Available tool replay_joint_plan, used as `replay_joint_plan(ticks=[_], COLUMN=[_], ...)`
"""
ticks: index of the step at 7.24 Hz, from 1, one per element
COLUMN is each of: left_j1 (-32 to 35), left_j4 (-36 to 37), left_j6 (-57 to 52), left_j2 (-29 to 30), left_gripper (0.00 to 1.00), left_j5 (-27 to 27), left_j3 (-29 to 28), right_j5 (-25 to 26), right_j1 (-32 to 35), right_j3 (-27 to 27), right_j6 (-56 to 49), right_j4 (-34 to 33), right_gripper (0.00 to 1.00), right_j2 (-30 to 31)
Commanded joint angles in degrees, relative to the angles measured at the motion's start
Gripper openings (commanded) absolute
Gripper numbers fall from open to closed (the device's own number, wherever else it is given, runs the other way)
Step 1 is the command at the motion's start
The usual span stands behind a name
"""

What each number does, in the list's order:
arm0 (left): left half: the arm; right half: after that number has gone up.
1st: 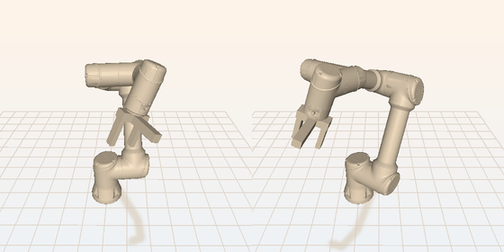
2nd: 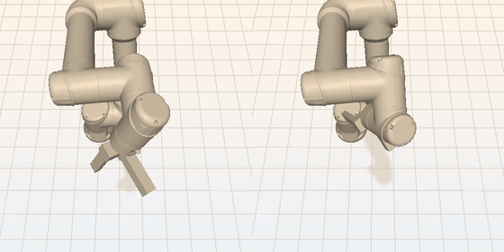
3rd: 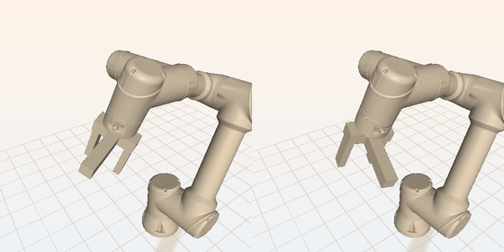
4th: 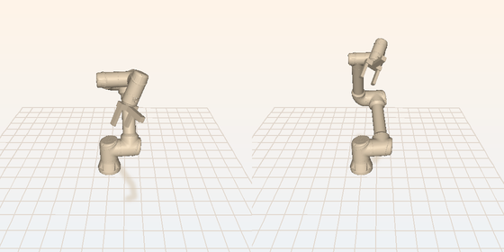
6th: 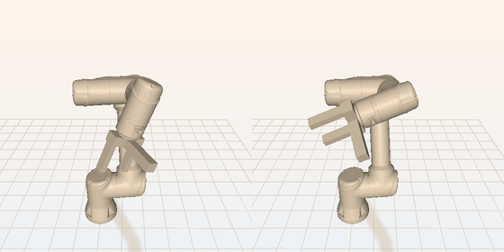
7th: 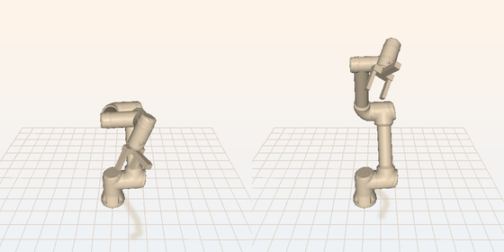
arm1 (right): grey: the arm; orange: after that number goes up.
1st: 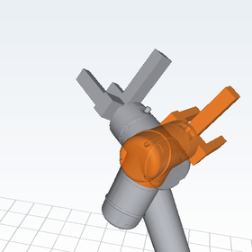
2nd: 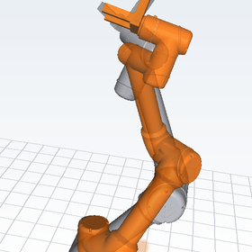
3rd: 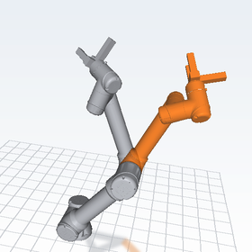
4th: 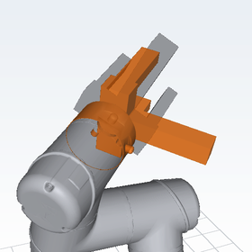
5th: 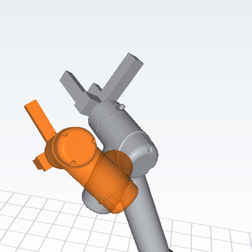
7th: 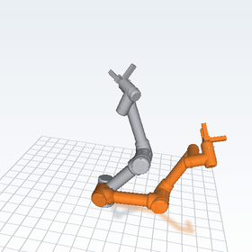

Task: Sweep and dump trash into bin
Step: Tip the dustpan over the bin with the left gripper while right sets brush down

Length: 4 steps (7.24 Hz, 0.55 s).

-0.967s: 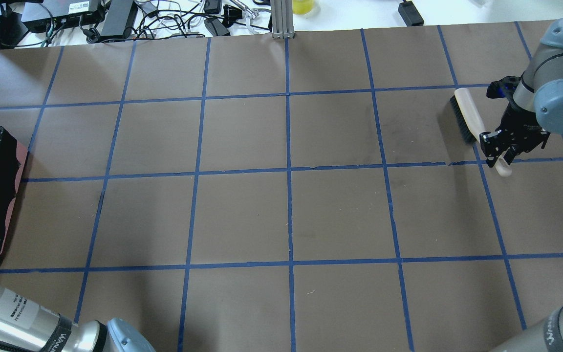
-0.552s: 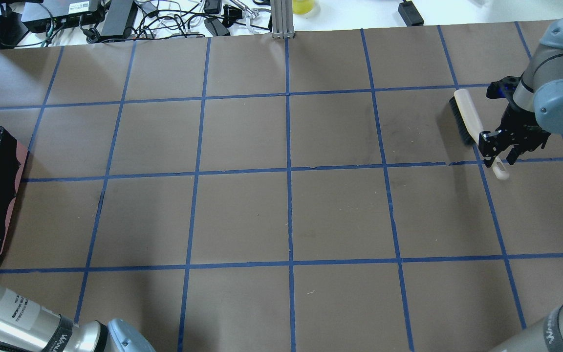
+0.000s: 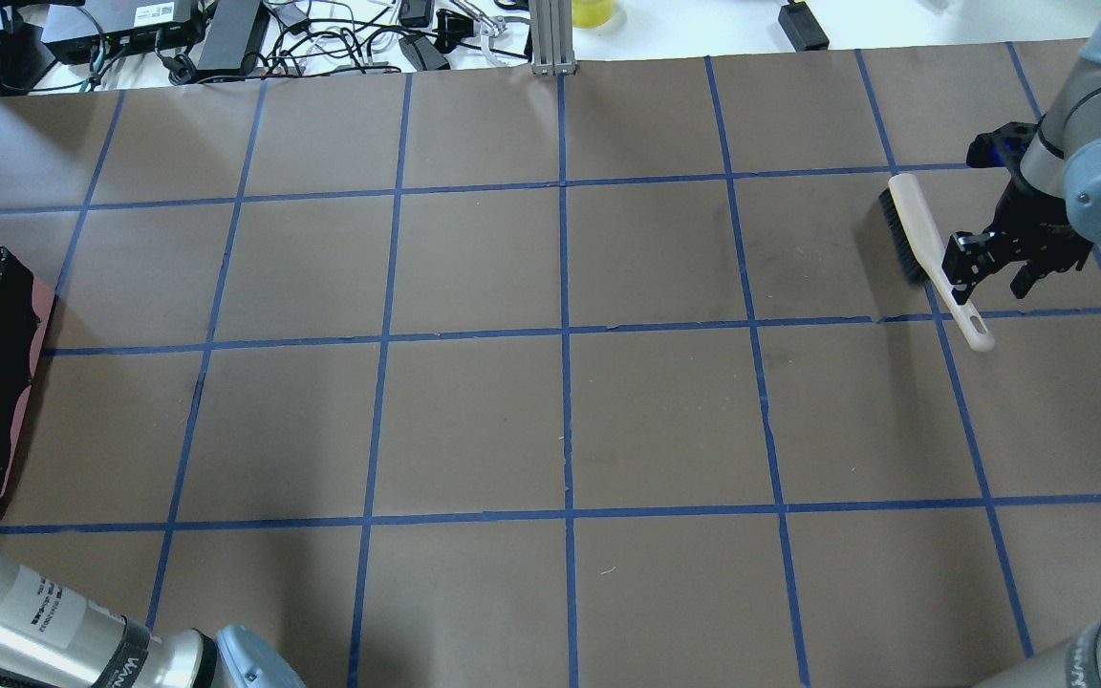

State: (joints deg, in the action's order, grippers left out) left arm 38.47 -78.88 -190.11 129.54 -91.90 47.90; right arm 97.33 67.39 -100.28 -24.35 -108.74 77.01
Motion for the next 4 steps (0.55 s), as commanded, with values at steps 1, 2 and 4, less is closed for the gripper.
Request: replay_joint_plan(ticks=[1, 2, 4], left_j1=[0.4, 0.4, 0.4], left_j4=[11.5, 13.3, 14.7], left_j6=[-3.1, -3.2, -3.2], left_j2=[-2.4, -4.4, -8.2], left_gripper=[0.00, 0.00, 0.00], left_j5=[0.1, 0.0, -0.6], left_j3=[7.2, 11.0, 16.7], right_j5=[-0.2, -0.3, -3.2], right_j1=[0.3, 1.0, 7.2], right_j3=[2.5, 6.9, 16.7], right_j6=[0.0, 1.2, 12.2], right_j4=[7.8, 13.2, 22.0], right_gripper=[0.89, 0.93, 0.99], right_j2=[8.1, 9.4, 8.3])
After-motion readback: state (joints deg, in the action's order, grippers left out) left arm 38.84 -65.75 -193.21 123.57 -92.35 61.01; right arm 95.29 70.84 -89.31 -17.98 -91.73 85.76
